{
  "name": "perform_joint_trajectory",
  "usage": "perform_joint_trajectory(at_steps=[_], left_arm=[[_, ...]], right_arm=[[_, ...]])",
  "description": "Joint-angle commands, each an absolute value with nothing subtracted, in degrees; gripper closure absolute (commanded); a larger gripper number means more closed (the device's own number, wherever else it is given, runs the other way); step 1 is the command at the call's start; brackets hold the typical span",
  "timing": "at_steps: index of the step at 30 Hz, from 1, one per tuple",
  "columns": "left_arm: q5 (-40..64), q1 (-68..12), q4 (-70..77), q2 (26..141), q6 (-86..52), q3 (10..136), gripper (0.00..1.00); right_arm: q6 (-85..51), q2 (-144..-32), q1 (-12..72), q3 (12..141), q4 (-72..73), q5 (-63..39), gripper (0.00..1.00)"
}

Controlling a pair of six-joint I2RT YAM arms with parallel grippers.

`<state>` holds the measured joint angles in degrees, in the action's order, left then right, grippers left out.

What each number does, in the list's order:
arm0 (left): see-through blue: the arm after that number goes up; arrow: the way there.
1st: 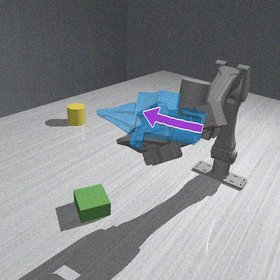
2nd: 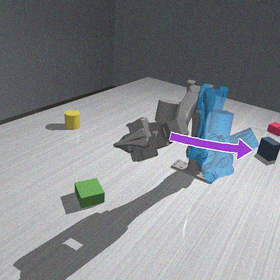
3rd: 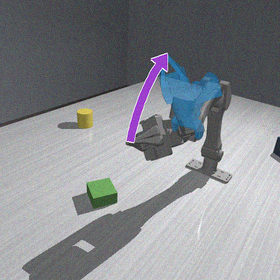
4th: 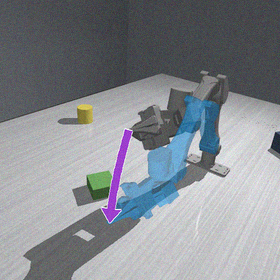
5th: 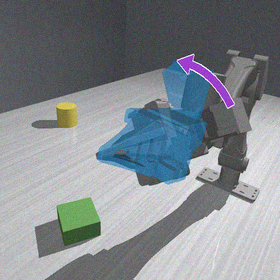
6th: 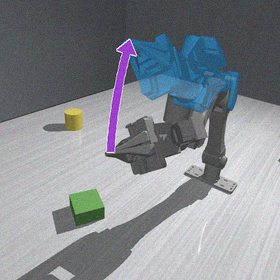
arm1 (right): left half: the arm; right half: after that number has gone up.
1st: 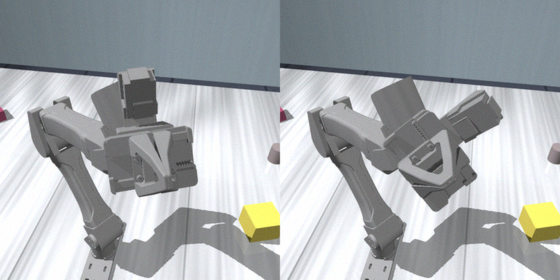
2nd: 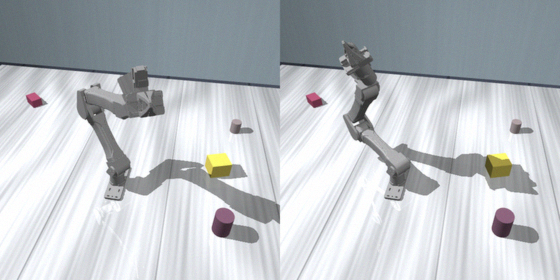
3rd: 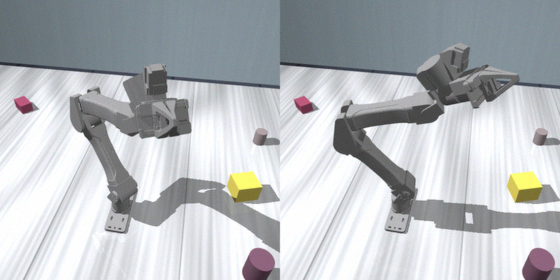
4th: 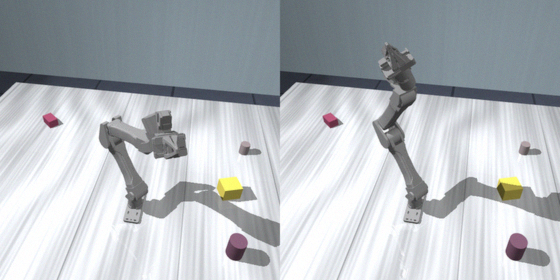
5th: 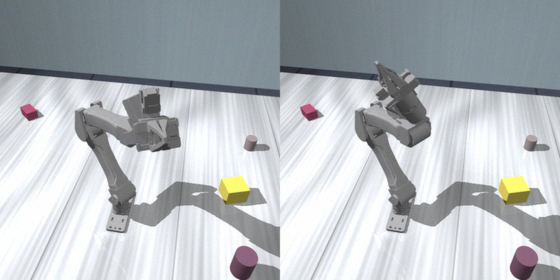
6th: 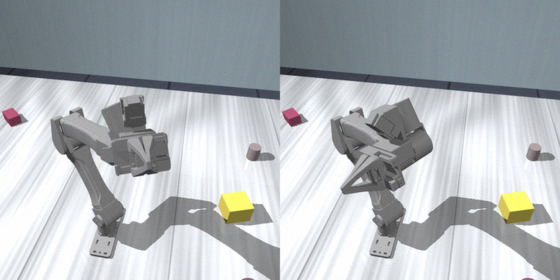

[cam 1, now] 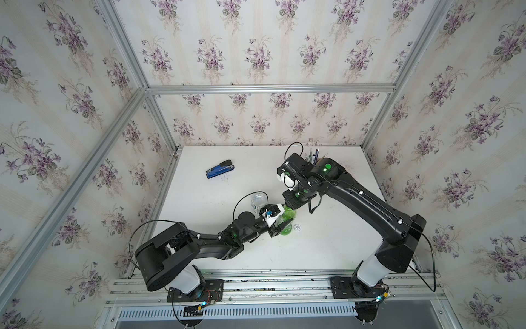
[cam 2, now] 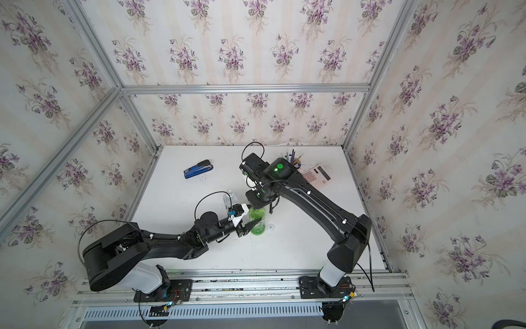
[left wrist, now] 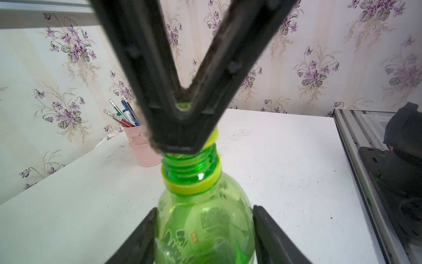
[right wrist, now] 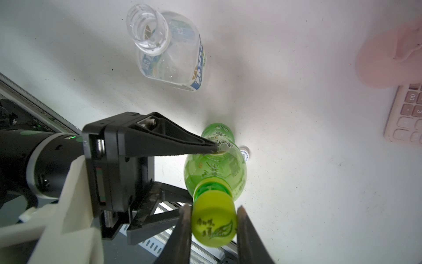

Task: Screw on the bottle caps
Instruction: Screw the bottle cap onto the plastic bottle.

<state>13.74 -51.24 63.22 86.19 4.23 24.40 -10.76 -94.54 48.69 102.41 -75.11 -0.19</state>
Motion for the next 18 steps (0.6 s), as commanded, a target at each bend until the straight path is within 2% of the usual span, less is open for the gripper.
perform_joint_trajectory(at_steps=[1,18], left_arm=[[14.24,-51.24,57.64,86.57,3.96,24.14,0.36],[15.58,-51.28,56.79,86.95,3.83,25.0,0.37]], right_arm=[[-10.72,-94.44,48.86,102.29,-75.65,-2.22,0.71],[-10.9,-96.22,49.4,103.31,-75.77,-0.88,0.71]])
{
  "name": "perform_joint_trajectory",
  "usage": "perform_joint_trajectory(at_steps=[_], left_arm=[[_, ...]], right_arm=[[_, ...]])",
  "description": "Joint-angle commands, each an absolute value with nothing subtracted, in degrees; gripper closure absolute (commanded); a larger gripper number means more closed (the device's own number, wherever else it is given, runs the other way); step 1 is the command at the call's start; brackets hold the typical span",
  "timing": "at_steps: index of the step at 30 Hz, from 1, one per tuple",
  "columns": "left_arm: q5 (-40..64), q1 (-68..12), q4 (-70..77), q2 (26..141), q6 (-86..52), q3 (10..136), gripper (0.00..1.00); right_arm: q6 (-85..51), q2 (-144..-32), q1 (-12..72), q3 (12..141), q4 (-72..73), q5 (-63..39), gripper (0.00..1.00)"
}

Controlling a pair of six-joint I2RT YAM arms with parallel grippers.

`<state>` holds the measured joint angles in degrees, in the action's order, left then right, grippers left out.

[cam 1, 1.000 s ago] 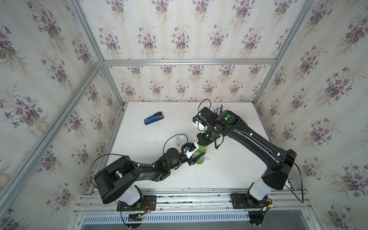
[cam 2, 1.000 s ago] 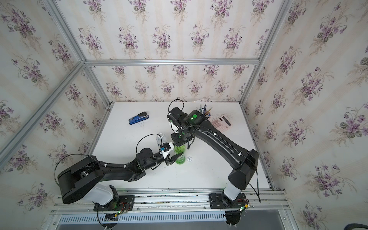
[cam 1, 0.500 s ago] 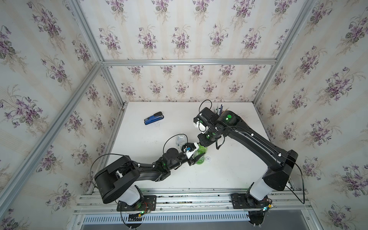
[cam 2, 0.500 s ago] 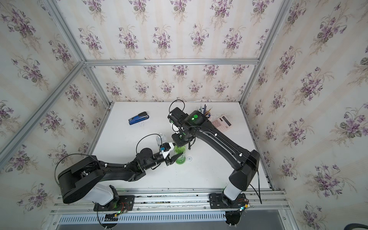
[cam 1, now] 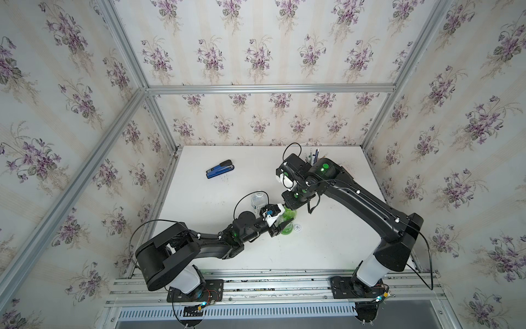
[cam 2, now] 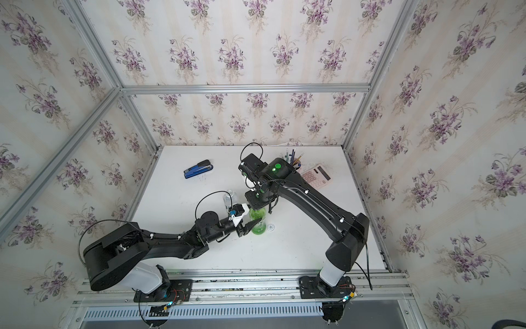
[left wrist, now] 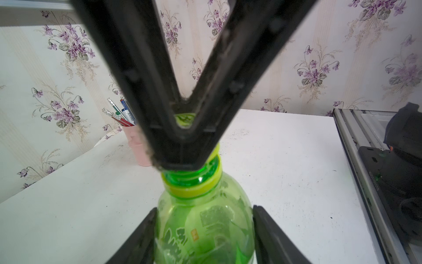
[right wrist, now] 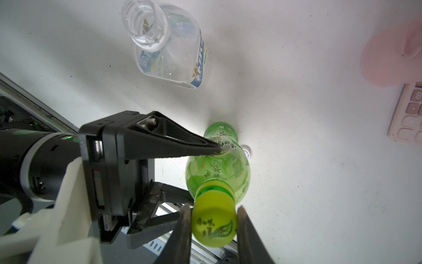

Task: Screw on the bottle caps
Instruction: Screw the bottle cap onto the plastic bottle.

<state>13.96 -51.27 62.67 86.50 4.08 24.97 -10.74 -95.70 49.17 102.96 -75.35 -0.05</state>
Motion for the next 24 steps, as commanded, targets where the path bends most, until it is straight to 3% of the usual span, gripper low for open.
perform_joint_trajectory(at_steps=[1,24], left_arm=[[15.45,-51.32,56.78,86.91,3.8,25.05,0.37],[14.29,-51.3,57.04,87.06,2.3,25.11,0.37]], right_arm=[[-10.95,-96.24,49.48,103.12,-75.88,-0.88,0.71],[-11.25,-96.15,50.71,102.02,-75.45,0.92,0.68]])
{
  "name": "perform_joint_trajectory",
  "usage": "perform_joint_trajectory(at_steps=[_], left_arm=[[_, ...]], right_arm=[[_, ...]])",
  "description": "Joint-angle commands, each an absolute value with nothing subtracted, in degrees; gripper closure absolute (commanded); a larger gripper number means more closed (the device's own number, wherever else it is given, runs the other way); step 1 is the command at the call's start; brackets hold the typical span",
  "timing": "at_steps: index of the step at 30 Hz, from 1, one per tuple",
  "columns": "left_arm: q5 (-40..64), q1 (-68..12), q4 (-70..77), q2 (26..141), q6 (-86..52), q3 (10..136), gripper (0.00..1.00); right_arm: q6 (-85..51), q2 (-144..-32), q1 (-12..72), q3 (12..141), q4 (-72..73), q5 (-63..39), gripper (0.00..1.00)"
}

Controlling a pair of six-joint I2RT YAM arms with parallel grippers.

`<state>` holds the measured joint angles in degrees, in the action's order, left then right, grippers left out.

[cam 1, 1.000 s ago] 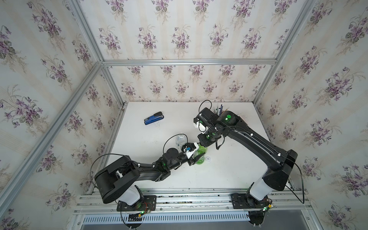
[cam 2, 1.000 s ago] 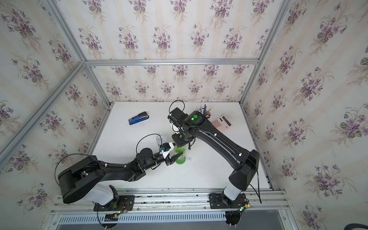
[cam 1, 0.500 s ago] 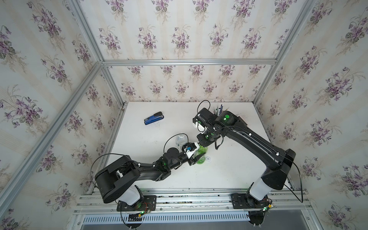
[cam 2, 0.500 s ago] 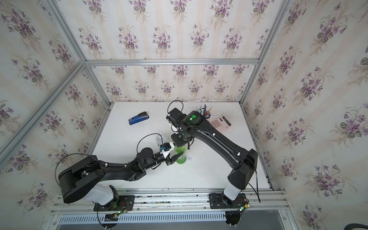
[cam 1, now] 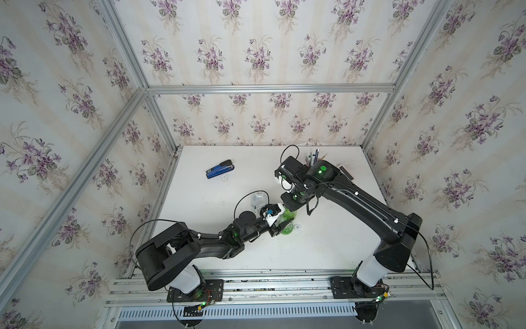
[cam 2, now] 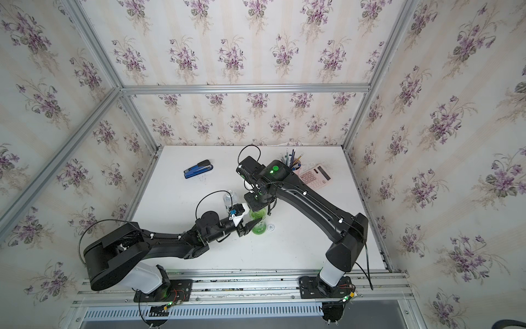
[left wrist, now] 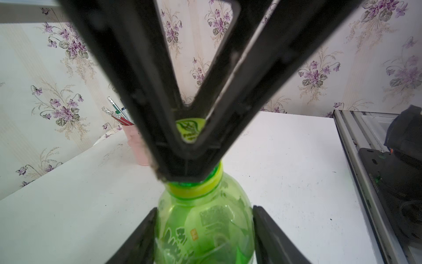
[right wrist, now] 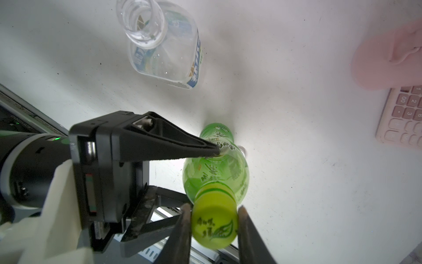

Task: Screw on the bottle caps
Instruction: Screw the bottle cap onto the plastic bottle.

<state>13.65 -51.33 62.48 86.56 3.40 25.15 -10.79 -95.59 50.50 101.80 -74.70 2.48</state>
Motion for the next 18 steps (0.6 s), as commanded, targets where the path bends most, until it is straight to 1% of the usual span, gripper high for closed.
perform_joint_trajectory(at_steps=[1,4,10,12,15,18], left_arm=[[14.41,-51.3,57.04,87.09,2.29,25.14,0.37],[14.23,-51.33,57.23,87.29,2.33,25.14,0.36],[14.06,-51.3,57.5,87.79,2.13,25.14,0.37],[14.06,-51.26,57.72,88.01,2.08,25.14,0.37],[14.04,-51.33,57.74,88.0,1.93,25.14,0.37],[14.12,-51.32,57.73,88.0,1.94,25.14,0.37]], right_arm=[[-11.25,-96.31,50.71,102.53,-75.41,0.8,0.66],[-11.29,-96.22,50.75,103.86,-75.43,0.7,0.61],[-12.25,-94.87,50.74,104.4,-74.94,1.69,0.45],[-12.3,-94.43,50.62,104.04,-74.63,0.9,0.43],[-12.99,-93.88,50.45,102.95,-74.65,3.44,0.41],[-13.49,-92.69,49.51,101.49,-73.28,3.44,0.42]])
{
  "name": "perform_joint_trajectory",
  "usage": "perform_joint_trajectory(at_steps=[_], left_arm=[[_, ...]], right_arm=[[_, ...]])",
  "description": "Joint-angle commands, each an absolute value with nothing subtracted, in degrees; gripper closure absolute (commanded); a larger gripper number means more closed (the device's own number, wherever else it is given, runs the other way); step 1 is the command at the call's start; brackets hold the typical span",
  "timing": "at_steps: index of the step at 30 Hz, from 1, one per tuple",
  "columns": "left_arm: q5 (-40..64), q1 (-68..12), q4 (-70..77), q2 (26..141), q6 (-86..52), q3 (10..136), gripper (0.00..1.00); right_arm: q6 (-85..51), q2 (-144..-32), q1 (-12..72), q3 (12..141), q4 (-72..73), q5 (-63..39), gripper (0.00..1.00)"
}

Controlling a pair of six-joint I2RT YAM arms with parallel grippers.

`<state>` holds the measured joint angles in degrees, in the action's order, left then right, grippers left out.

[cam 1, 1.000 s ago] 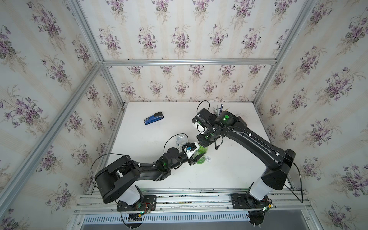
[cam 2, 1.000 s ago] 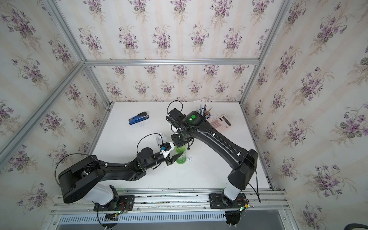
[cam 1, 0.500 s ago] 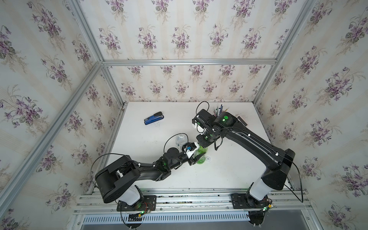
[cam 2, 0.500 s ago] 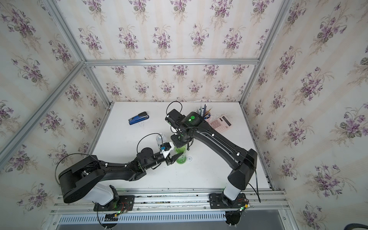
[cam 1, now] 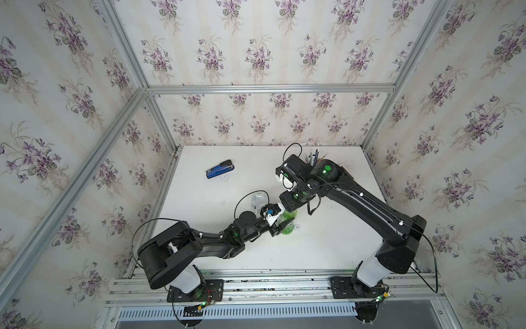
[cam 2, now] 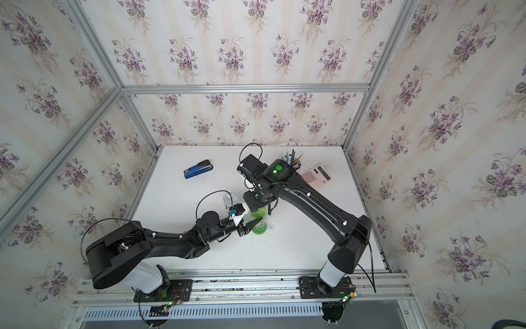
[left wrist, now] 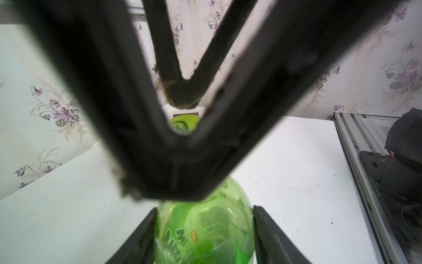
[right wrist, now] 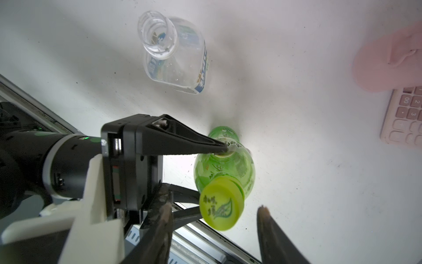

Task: Screw on the bottle caps
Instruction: Screw the bottle cap onto the plastic bottle.

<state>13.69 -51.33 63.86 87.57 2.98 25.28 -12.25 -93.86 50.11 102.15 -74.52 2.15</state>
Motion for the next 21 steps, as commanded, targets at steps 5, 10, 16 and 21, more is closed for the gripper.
perform_joint_trajectory(at_steps=[5,10,16,21], left_arm=[[14.22,-51.31,57.74,88.07,1.94,25.14,0.37],[14.14,-51.33,57.74,88.08,1.93,25.07,0.36],[13.89,-51.3,57.71,88.11,1.86,25.14,0.37],[13.78,-51.32,58.1,88.15,1.82,24.89,0.36]], right_arm=[[-13.58,-91.78,48.9,100.7,-71.35,1.87,0.46],[-13.86,-91.49,48.34,99.9,-70.69,2.11,0.5],[-14.32,-91.01,47.94,98.12,-71.46,3.58,0.59],[-14.76,-90.2,47.66,96.66,-72.23,4.3,0.64]])
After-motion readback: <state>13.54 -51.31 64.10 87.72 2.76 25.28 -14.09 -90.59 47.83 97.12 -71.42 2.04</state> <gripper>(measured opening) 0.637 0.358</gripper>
